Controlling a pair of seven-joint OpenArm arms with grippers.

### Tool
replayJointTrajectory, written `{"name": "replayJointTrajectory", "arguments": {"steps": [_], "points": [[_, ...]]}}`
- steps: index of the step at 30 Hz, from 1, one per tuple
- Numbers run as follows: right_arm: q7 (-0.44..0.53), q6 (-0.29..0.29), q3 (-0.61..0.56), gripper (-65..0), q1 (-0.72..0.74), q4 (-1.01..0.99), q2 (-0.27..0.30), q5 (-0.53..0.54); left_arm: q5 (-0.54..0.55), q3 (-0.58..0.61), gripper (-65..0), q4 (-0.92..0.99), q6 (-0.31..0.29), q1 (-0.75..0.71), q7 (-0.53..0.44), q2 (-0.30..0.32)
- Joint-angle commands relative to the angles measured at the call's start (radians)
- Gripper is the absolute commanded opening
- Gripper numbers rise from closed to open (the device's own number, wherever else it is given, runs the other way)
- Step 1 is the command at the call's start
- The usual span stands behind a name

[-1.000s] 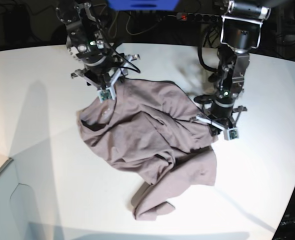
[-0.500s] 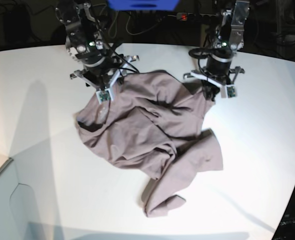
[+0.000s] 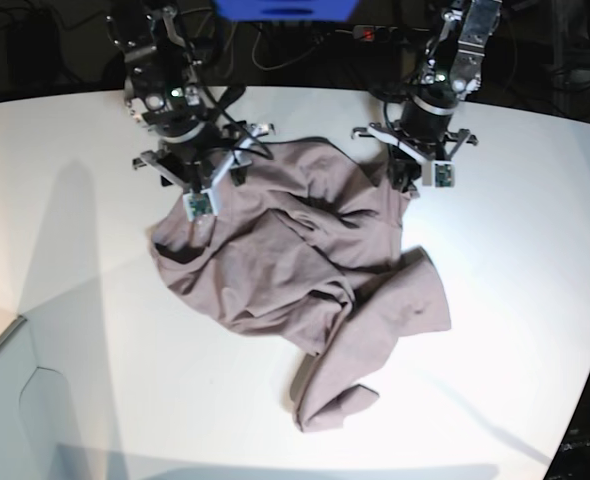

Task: Layout the t-shirt on the table in an organized manner, then fold the t-shirt properly
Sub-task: 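Release the fold and grasp the shirt edge near the right gripper with the left gripper, then pull the held edge back with the left gripper, then release it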

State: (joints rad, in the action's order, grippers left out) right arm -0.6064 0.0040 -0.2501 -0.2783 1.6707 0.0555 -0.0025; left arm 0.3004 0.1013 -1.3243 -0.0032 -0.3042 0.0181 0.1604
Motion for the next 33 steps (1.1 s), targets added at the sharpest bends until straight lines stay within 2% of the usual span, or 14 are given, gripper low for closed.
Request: {"name": "replayJointTrajectory", "arguments": {"steps": [1, 16, 22, 23, 27, 29, 33], "points": [[0.018, -0.002, 0.004, -33.4, 0.004, 0.015, -0.001, -0.003, 0.0, 0.001, -65.0, -0.019, -0.004, -0.006, -0.025, 0.003], [0.018, -0.002, 0.004, -33.1, 0.014, -0.051, 0.002, -0.003, 0.0, 0.105, -65.0, -0.021, -0.004, -0.01, -0.025, 0.038], [0.019, -0.002, 0.053, -33.1, 0.026, -0.071, 0.0, -0.003, 0.0, 0.116, -65.0, -0.022, -0.005, -0.01, -0.027, 0.063], [0.019, -0.002, 0.057, -33.1, 0.029, -0.074, 0.002, -0.003, 0.0, 0.117, -65.0, -0.022, -0.013, -0.01, -0.027, 0.066], [0.019, -0.002, 0.071, -33.1, 0.034, -0.116, 0.002, -0.003, 0.0, 0.114, -65.0, -0.022, -0.14, -0.01, -0.02, 0.066], [0.019, -0.002, 0.071, -33.1, 0.035, -0.128, 0.002, -0.003, 0.0, 0.113, -65.0, -0.022, -0.177, -0.01, -0.019, 0.066], [0.019, -0.002, 0.071, -33.1, 0.035, -0.143, 0.002, -0.003, 0.0, 0.113, -63.0, -0.022, -0.18, -0.01, -0.017, 0.066]]}}
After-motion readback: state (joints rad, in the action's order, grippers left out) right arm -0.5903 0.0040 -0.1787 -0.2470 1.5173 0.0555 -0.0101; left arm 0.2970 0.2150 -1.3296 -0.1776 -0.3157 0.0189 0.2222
